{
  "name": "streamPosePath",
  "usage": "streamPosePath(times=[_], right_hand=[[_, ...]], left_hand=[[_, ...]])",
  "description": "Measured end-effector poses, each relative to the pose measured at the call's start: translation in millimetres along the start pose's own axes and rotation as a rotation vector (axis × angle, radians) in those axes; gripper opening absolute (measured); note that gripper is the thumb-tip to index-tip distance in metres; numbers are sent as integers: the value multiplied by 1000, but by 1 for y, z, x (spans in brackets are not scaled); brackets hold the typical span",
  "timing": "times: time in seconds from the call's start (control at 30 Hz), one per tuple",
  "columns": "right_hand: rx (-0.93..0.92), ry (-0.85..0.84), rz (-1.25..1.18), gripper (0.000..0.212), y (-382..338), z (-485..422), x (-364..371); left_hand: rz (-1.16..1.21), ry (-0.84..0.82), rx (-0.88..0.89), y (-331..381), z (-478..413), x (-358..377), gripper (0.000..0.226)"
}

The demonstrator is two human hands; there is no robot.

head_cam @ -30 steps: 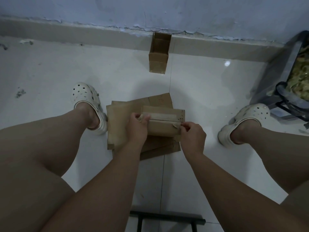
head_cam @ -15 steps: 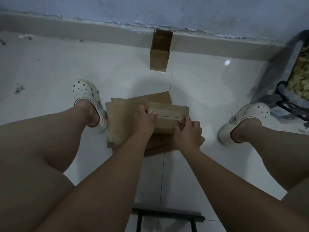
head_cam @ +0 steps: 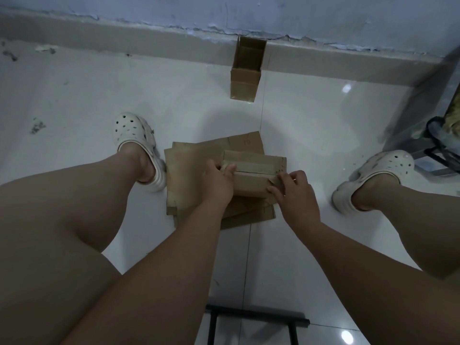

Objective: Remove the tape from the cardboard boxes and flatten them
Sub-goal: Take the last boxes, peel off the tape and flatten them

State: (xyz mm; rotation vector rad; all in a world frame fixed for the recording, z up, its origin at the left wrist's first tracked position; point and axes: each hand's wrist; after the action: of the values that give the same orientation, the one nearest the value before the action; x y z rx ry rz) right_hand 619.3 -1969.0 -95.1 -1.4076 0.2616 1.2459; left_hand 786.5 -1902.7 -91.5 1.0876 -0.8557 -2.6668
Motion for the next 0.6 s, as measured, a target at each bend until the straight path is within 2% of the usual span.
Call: streamPosePath(times=[0.23,0.6], right_hand=[[20,-59,80,48,13,4,1],[2,-102,146,34,7,-6,-6]], left_hand=[[-51,5,53,-1,2,3,27],[-126,30,44,0,8,4,28]])
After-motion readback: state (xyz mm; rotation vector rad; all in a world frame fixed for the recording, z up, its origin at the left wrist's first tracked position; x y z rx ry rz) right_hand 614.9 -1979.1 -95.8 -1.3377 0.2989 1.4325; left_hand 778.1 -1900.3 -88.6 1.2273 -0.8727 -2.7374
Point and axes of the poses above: each hand's wrist, its own z-axis away from the middle knuckle, its own x-axis out of the palm, y = z × x, and after that the axes turned 14 degrees about -z, right-handed
